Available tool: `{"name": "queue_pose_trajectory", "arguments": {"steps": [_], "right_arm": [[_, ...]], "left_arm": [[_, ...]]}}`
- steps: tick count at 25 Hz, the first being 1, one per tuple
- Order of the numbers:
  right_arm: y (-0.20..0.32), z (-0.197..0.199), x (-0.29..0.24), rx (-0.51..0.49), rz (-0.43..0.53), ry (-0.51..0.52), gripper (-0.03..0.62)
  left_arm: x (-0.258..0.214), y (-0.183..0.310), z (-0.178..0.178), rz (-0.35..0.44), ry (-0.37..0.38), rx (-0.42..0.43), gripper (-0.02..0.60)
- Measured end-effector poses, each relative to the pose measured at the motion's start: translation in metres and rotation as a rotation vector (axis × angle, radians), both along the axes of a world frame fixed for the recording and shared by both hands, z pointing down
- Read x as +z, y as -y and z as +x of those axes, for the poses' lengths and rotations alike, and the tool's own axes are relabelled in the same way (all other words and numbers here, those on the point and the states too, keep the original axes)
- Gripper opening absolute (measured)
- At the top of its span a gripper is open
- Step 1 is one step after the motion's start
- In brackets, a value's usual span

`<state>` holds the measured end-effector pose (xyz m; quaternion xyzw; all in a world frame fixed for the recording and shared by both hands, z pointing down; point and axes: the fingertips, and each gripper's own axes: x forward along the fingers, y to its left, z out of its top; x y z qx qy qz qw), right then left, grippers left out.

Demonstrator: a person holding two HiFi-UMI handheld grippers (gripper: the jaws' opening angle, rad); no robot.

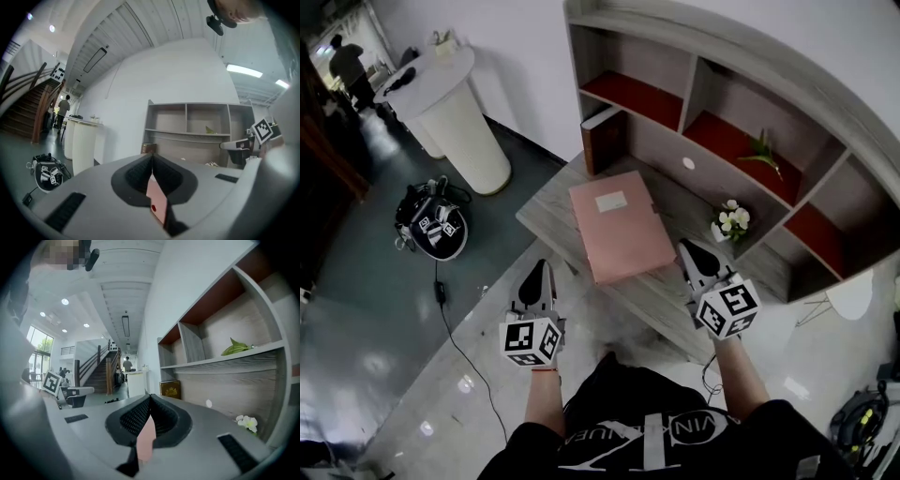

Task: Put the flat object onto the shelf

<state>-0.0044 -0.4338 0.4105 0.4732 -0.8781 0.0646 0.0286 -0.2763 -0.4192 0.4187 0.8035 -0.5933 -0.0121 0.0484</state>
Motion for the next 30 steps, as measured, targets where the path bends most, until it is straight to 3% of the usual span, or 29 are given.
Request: {"name": "queue_pose_trajectory", "arguments": {"steps": [15,30], "right_arm": [[-0.033,0.01,0.003,-0.054,0.029,0.046,0.009],[-0.047,0.014,-0.001,-0.082,0.063,0.061,0.009]], "left_arm": [[-0.003,-0.052,0.0,0.006,0.031,-0.06,0.008],[-0.012,-0.07,0.009,0.037,0.066,-0.073,0.008]]}}
